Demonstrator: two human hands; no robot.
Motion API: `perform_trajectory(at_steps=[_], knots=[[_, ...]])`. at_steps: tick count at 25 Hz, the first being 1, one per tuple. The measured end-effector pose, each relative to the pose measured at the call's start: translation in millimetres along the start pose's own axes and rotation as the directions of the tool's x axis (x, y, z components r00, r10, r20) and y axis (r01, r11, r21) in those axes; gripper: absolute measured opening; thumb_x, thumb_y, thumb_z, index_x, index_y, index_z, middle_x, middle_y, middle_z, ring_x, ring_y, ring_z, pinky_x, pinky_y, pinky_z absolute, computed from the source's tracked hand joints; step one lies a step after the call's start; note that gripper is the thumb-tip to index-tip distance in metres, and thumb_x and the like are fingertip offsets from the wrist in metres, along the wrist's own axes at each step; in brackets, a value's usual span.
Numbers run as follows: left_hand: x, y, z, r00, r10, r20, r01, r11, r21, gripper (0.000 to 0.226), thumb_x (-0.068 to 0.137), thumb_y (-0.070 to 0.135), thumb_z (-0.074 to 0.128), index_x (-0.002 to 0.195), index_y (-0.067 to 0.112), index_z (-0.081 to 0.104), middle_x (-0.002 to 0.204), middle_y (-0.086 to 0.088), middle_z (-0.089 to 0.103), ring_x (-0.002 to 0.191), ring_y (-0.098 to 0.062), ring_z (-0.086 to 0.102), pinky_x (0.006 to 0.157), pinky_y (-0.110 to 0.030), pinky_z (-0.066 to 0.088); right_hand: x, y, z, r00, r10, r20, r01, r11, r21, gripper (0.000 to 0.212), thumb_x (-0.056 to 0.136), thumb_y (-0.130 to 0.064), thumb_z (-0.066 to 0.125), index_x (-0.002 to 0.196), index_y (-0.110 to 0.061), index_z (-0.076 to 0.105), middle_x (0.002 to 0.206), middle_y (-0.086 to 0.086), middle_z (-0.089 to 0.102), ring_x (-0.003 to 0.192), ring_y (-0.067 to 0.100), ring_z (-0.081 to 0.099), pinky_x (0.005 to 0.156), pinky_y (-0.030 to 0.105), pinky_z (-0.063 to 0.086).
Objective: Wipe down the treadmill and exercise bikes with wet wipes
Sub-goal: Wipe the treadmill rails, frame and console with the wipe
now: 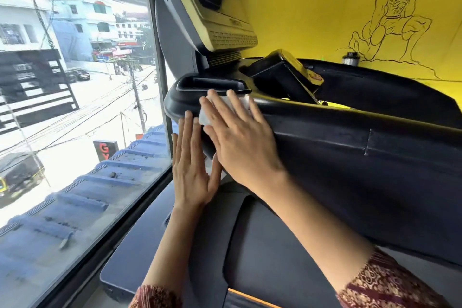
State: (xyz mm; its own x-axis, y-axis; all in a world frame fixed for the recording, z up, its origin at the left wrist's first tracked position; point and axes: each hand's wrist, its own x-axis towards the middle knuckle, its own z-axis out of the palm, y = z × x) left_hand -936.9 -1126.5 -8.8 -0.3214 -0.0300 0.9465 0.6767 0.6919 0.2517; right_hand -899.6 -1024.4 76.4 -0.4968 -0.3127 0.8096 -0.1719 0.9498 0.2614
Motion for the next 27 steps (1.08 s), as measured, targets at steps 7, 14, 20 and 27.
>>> perform_trajectory(at_steps=[7, 14, 20, 27], knots=[[16.5, 17.9, -2.4, 0.998, 0.059, -0.01, -0.059, 0.998, 0.002, 0.059, 0.096, 0.03, 0.044, 0.139, -0.01, 0.037, 0.15, -0.023, 0.031, 0.144, -0.034, 0.021, 0.118, -0.044, 0.018, -68.1, 61.2, -41.4, 0.942, 0.315, -0.117, -0.33, 0.932, -0.147, 0.041, 0.099, -0.019, 0.038, 0.132, 0.001, 0.052, 0.137, 0.023, 0.05, 0.126, 0.04, 0.049, 0.111, 0.049, 0.026], [33.5, 50.1, 13.1, 0.99, 0.14, -0.016, -0.141, 0.99, -0.03, 0.052, 0.101, 0.032, 0.038, 0.132, -0.008, 0.048, 0.141, -0.025, 0.045, 0.138, -0.036, 0.032, 0.118, -0.047, 0.018, -25.5, 61.6, -30.8, 0.991, 0.122, 0.06, -0.125, 0.991, 0.049, 0.046, 0.098, -0.027, 0.032, 0.133, -0.006, 0.054, 0.132, 0.02, 0.056, 0.121, 0.035, 0.053, 0.105, 0.045, 0.038], [29.2, 106.9, 34.8, 0.976, 0.22, -0.008, -0.22, 0.975, -0.026, 0.046, 0.094, 0.026, 0.049, 0.126, -0.006, 0.056, 0.133, -0.024, 0.053, 0.131, -0.035, 0.041, 0.116, -0.048, 0.024, -137.5, 169.4, -84.4, 0.864, 0.464, -0.196, -0.492, 0.861, -0.128, 0.04, 0.103, -0.022, 0.032, 0.129, -0.002, 0.055, 0.132, 0.02, 0.055, 0.122, 0.04, 0.05, 0.105, 0.052, 0.035], [22.8, 202.4, 76.6, 0.94, 0.331, 0.083, -0.328, 0.943, -0.052, 0.049, 0.094, 0.032, 0.048, 0.127, -0.002, 0.058, 0.132, -0.021, 0.056, 0.13, -0.033, 0.044, 0.114, -0.048, 0.024, -166.9, 204.0, -83.2, 0.956, 0.249, -0.158, -0.245, 0.969, 0.044, 0.038, 0.102, -0.025, 0.04, 0.136, -0.012, 0.052, 0.142, 0.01, 0.049, 0.132, 0.029, 0.045, 0.113, 0.046, 0.028]])
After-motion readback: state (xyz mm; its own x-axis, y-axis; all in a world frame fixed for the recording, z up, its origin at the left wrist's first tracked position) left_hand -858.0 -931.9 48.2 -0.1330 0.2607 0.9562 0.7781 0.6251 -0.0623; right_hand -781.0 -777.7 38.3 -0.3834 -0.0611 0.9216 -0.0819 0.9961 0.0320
